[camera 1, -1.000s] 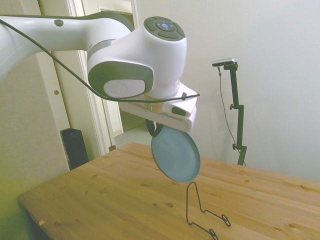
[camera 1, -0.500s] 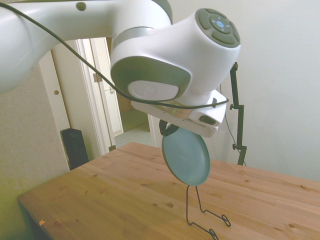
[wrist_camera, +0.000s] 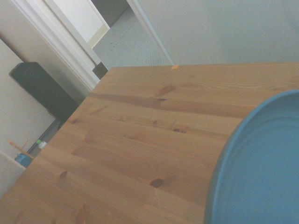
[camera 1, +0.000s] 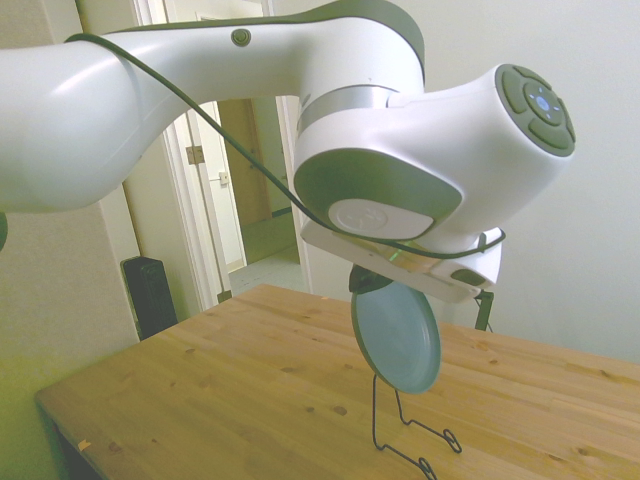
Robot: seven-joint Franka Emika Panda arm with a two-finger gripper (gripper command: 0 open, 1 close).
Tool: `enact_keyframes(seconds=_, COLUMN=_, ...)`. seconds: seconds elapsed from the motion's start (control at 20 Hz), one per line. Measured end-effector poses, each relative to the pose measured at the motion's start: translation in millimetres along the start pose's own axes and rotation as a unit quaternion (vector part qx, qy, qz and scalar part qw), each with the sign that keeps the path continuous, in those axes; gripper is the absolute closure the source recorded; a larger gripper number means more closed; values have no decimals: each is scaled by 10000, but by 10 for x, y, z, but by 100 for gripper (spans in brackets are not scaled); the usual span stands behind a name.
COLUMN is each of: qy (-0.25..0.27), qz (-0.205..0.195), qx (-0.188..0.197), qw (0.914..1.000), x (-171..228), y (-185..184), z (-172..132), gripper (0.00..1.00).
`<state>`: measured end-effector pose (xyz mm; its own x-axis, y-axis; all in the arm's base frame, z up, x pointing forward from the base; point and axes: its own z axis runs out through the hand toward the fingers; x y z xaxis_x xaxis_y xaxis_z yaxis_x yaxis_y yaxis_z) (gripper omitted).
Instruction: Load the plate
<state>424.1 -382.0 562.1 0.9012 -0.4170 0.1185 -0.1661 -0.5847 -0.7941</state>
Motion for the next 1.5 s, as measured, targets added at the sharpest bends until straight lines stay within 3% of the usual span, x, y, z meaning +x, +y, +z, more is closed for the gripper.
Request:
enact_keyframes(seconds=0.3, qy=-114, qz=-203, qx=97, qw=9997, x=-23, y=154, z=167, gripper=100)
enact_keyframes(seconds=0.8, qy=-26, qz=-214, qx=124, qw=9997, x=-71, y=354, z=220, gripper=100)
enact_keyframes(seconds=1.15, qy=257, qz=-290, qx=650, qw=9971, x=-201, y=662, z=224, gripper=100)
enact_keyframes(seconds=1.5, qy=133, qz=-232, qx=964, qw=9950, x=-155, y=946, z=448, gripper=100)
